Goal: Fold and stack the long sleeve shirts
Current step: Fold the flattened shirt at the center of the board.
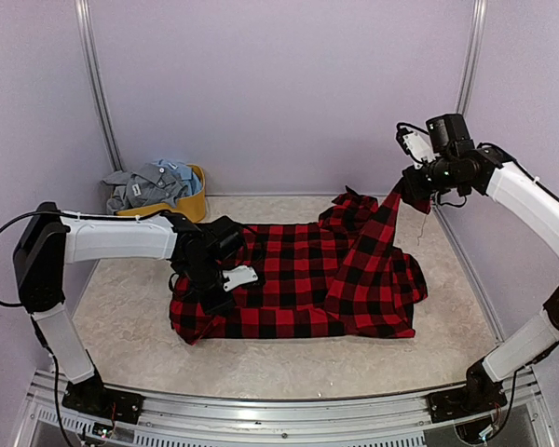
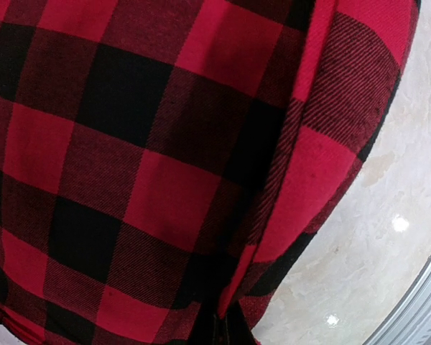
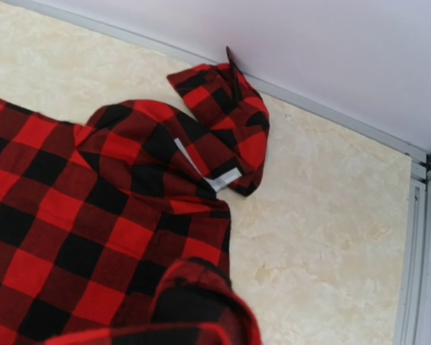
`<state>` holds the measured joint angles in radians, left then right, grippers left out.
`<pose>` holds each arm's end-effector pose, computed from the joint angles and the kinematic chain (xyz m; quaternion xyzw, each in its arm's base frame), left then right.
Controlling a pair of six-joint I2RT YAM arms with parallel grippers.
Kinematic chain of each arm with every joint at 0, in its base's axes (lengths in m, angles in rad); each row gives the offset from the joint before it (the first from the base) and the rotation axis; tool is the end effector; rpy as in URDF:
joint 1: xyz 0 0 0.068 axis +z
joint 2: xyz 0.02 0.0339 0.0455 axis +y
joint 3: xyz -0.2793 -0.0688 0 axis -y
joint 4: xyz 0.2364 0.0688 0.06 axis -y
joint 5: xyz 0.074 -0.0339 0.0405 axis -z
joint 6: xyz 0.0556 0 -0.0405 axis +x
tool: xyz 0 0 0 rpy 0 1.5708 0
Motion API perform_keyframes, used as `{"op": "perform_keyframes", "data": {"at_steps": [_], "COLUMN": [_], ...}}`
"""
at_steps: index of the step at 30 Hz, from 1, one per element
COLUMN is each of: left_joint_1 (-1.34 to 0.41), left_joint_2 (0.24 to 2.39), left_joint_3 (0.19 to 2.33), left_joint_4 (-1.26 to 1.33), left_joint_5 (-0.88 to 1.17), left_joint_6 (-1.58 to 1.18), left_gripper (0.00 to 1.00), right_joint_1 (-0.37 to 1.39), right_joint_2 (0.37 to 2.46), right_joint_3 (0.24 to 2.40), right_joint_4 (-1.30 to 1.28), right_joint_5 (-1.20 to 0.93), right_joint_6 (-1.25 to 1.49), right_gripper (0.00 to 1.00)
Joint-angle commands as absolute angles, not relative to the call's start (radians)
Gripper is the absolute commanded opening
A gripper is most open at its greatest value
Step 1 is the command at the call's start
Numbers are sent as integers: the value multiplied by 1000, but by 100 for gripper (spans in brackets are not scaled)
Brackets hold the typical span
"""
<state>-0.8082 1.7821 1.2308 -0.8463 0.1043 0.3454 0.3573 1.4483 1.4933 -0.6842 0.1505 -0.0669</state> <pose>0.2263 -0.2453 0.1865 0.5463 0.8315 -0.0704 0.0722 0.3054 0.1051 0.3843 -0.1545 0.8781 -0.0017 0.4529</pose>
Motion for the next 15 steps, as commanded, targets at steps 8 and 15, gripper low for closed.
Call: {"op": "perform_keyframes", "data": {"at_steps": [8, 15], "left_joint_1": [-729, -692], "left_joint_2": [1746, 1770], "left_joint_3": [1330, 1385], "left_joint_4": [-897, -919], "left_joint_5": [144, 174], "left_joint_6": [410, 438], "left_gripper": [0, 0], "right_joint_1": [346, 345], "right_joint_2": [1514, 1547], "right_joint_3": [1546, 1582], "right_joint_4": [-679, -647], "right_joint_5": [216, 252], "right_joint_6": [-84, -110], "right_gripper": [0, 0]}}
